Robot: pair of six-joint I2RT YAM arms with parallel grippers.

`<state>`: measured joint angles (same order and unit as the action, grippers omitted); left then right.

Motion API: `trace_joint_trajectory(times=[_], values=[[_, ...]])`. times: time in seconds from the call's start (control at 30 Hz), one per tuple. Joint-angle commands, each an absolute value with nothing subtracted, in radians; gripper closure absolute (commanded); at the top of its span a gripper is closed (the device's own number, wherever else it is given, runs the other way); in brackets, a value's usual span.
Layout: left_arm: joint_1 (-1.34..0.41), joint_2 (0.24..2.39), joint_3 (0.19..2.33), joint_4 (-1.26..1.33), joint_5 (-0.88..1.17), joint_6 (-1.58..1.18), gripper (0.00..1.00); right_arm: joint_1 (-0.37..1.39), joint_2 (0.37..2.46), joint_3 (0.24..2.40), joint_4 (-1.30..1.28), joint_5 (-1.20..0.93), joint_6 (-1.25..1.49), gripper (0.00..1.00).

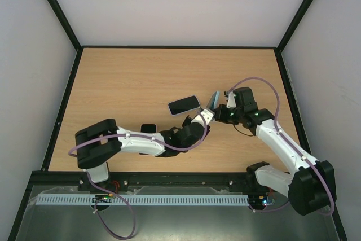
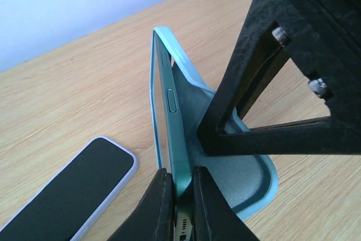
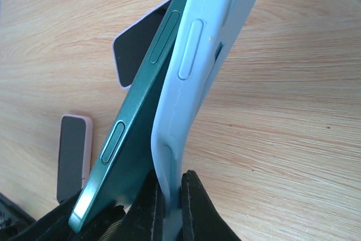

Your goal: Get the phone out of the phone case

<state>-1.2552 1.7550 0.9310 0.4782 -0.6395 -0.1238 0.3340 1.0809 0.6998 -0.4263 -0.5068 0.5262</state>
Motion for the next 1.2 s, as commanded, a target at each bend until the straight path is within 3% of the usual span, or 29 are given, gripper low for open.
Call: trace_joint_trajectory(times=[0.0, 0.33, 0.6, 0.73, 0.9, 1.17], values=[[-1.259, 1.618, 0.854, 0.553, -0.739, -0.218, 0.98, 0.284, 1.092, 0.739, -0.463, -0.213, 0.416, 0.98], [-1.264, 1.433, 0.669, 0.595, -0.774, -0.32, 0.97, 0.284, 1.032, 0.806, -0.474, -0.238, 0.353, 0.98], [-1.322, 1.344, 0.603, 0.538, -0.83, -0.332, 0.97, 0.234, 1.1, 0.903, -0.417, -0.066, 0.138, 0.98], [-1.377, 1.305, 0.601, 0.465, -0.861, -0.333, 0.98, 0.078, 1.209, 0.976, -0.438, -0.253, -0.021, 0.98], [-1.434, 1.272, 0.637, 0.307, -0.927, -0.352, 0.98, -0.089, 1.419, 1.177, -0.642, -0.418, -0.212, 0.98], [-1.518, 1.229, 0.666, 0.14, -1.032, -0.392, 0.98, -0.231, 1.719, 1.377, -0.857, -0.453, -0.391, 0.98]])
